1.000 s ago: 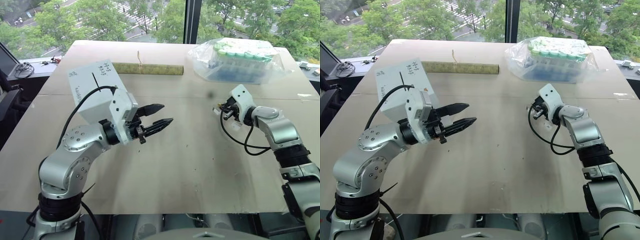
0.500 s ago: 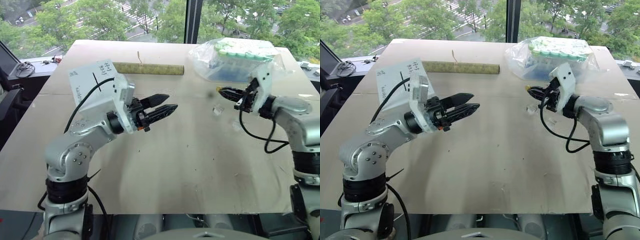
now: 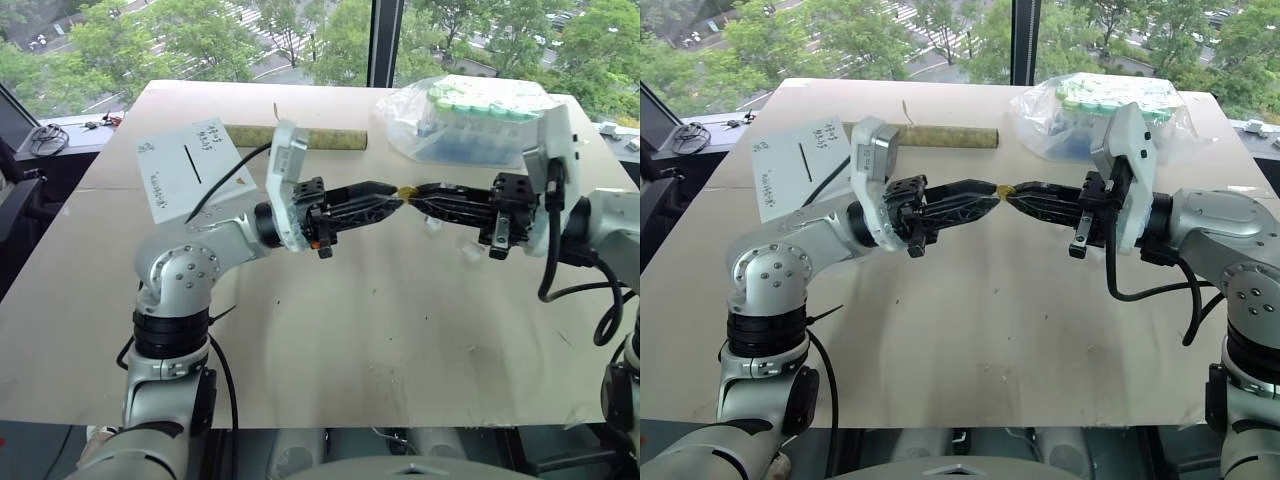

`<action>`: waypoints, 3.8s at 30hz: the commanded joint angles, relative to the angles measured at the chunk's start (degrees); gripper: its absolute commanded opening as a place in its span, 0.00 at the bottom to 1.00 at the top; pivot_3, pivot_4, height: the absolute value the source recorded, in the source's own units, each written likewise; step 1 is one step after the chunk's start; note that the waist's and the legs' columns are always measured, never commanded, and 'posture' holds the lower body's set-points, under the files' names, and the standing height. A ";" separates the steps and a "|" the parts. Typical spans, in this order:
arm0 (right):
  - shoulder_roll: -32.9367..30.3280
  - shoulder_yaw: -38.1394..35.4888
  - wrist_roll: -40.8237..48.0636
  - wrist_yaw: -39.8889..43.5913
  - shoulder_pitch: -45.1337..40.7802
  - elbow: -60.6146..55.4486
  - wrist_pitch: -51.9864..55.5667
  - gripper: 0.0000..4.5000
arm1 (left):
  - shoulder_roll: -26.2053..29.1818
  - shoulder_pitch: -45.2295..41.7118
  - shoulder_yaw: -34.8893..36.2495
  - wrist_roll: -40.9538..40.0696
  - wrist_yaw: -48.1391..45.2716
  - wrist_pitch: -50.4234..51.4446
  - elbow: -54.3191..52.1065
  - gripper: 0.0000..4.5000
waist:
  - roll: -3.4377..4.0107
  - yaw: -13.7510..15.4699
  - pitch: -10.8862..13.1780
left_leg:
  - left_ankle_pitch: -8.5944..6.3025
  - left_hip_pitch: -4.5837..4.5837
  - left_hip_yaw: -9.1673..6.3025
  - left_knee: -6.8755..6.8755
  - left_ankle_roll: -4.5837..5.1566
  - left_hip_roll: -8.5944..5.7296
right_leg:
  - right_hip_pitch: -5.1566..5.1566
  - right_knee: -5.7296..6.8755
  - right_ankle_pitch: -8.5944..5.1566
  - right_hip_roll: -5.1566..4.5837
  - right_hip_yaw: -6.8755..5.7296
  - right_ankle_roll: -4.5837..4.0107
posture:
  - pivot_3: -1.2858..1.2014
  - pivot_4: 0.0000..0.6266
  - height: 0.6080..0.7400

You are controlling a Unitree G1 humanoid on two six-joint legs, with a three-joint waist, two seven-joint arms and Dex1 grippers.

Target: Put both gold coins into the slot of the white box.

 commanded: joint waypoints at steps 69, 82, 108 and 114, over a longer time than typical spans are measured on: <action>-8.97 1.51 17.84 -6.43 3.40 -3.54 -7.01 0.00 | 0.59 -0.11 -2.28 0.03 -8.77 -2.27 -0.20 0.04 | -0.01 0.10 0.01 | 0.00 -0.06 0.00 -0.16 0.00 0.05 | -0.03 -0.21 -0.01 -0.06 0.00 0.00 | 0.52 0.24 1.00; -9.58 1.21 15.60 -5.35 3.21 -1.03 -8.40 0.62 | -0.68 -0.42 -1.58 -1.18 -5.68 -2.02 -0.48 0.00 | -0.01 0.10 0.01 | 0.00 -0.06 0.00 -0.18 0.01 0.04 | -0.03 -0.22 -0.01 -0.05 0.00 0.01 | 0.52 0.24 1.00; -16.13 -15.71 3.36 18.86 13.92 8.10 -27.03 0.98 | -3.55 -7.33 1.23 47.66 59.50 15.60 -19.44 0.00 | -0.10 1.37 0.06 | 0.00 -0.01 -0.02 -0.30 0.00 -0.04 | 0.02 -0.36 0.01 0.07 -0.02 0.06 | 0.52 0.24 1.00; -15.39 -11.59 1.28 21.37 11.68 10.85 -28.64 0.98 | -5.62 -11.63 3.32 55.55 65.09 31.15 -20.19 0.00 | -0.11 1.32 0.07 | 0.00 -0.05 0.00 -0.31 -0.01 -0.06 | 0.02 -0.42 0.13 0.04 0.00 0.27 | 0.52 0.24 1.00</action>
